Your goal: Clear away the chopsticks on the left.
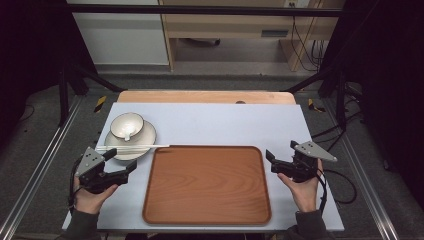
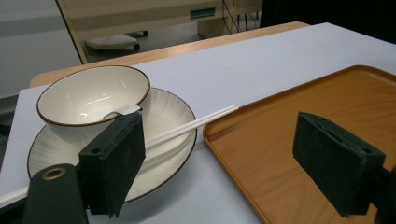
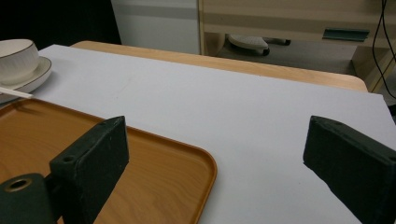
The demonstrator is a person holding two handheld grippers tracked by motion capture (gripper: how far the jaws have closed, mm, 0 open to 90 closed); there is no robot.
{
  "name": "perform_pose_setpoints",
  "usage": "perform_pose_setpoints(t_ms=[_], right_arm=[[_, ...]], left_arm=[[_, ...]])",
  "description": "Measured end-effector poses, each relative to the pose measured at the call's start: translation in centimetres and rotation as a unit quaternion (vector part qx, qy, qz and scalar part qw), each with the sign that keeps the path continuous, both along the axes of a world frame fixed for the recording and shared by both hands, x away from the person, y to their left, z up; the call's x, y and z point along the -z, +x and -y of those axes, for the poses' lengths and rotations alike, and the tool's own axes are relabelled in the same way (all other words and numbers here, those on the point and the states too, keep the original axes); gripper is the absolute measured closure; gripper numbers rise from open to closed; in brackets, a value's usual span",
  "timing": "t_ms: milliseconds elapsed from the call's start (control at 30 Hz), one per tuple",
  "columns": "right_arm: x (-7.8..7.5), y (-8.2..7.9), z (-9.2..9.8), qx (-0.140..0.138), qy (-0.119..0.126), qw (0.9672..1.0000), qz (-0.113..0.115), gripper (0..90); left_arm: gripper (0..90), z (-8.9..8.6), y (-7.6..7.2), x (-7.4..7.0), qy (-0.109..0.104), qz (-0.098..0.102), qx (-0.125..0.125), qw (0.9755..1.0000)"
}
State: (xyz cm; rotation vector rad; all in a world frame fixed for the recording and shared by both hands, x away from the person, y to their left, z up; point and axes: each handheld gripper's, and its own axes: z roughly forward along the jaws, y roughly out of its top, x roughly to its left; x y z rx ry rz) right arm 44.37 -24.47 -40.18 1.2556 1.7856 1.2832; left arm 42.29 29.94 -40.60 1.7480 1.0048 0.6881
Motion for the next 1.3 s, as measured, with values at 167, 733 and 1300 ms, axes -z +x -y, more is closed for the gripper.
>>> perform_pose_setpoints(t_ms=[167,733,1300], right_arm=[[0.1,0.1,-0.1,-0.001,-0.004,1.0,-0.001,6.6],[0.2,0.1,-0.8,-0.008,-0.013,0.9999,-0.003,6.7],[0.2,0.1,-1.0,-0.008,-0.015,0.9998,-0.008,6.5]], left_arm=[[17.5,-0.7,0.1,-0.4,0.013,0.001,0.006,0.9999],[25.3,-2.7,3.1,0.6,0.083,-0.044,0.014,0.9955],[32.4,-3.4,6.9,1.9,0.113,-0.076,0.006,0.9907]])
